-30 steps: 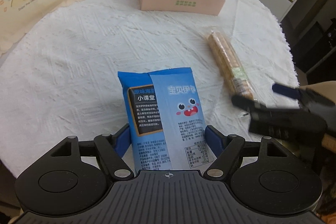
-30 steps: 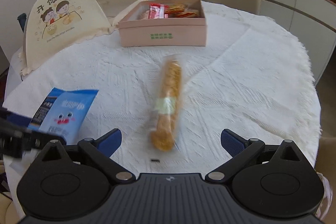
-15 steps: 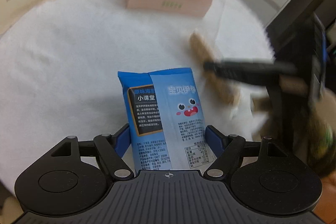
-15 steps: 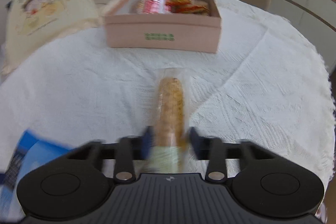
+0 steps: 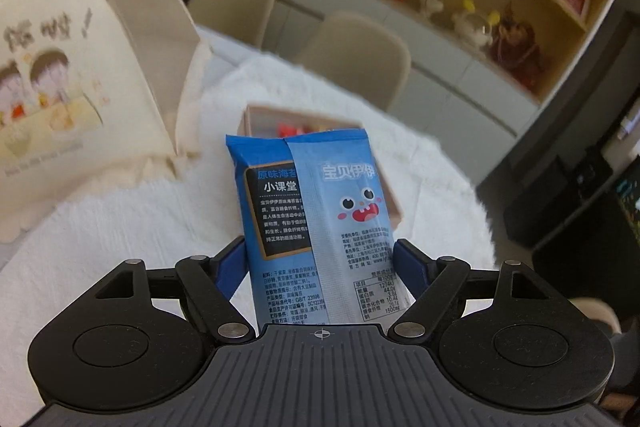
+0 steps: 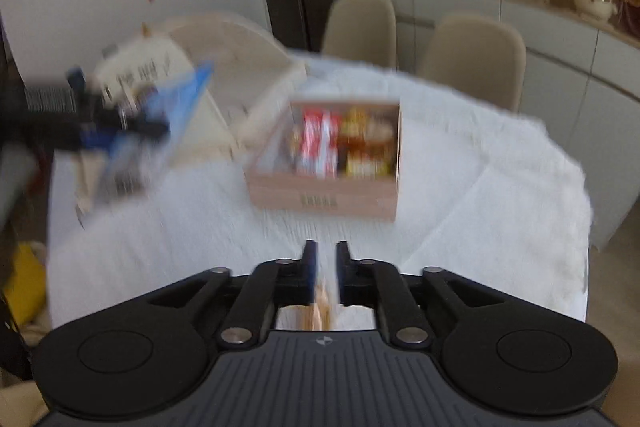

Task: Organize snacks
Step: 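Lift the blue packets with left gripper while right grasps the wrapped bread stick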

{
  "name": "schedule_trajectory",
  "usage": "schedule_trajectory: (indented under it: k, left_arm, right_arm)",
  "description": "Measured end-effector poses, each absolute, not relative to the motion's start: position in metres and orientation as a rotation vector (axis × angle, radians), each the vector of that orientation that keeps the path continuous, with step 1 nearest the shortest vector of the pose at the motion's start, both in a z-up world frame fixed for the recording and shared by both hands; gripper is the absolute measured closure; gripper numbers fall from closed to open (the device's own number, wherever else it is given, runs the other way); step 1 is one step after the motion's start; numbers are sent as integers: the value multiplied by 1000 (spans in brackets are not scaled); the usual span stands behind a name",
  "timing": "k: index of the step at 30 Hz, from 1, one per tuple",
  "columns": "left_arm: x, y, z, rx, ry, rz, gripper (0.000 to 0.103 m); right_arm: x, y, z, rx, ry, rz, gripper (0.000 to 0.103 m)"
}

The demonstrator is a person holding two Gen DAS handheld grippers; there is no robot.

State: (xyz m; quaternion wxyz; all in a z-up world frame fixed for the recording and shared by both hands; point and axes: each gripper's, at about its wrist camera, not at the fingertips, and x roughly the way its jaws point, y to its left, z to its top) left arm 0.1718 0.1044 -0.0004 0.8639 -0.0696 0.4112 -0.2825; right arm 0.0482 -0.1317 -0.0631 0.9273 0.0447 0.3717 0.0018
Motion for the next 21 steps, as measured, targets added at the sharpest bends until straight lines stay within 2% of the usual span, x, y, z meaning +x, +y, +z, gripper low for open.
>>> schedule_trajectory:
  k: [1,6,9,18,19,20,21]
  left_arm:
    - [174,103,-16,-147,912,-592,20]
    - [168,105,-85,-169,1118,-605,20]
    - [155,101,-107,-99,1198,-598,20]
    - [124,85,-84,75,1130,-574,20]
    - [121,84,-81,73,1125,-580,20]
    - [119,84,-79,73,1121,-581,20]
    - [117,82,-78,77,1115,-581,20]
  right_arm:
    - [50,-127,-77,90,799,-16,65]
    - [71,-113,-129,74,951,-63,62]
    - [80,-112,-141,66,974,-134,36]
    - [102,-108,-154,96,1053,-80,37]
    - [102,-108,-157,97,1063,-82,47]
    - [100,-108,-158,105,1062,-71,52]
    - [98,-106,-157,108,1053,-64,62]
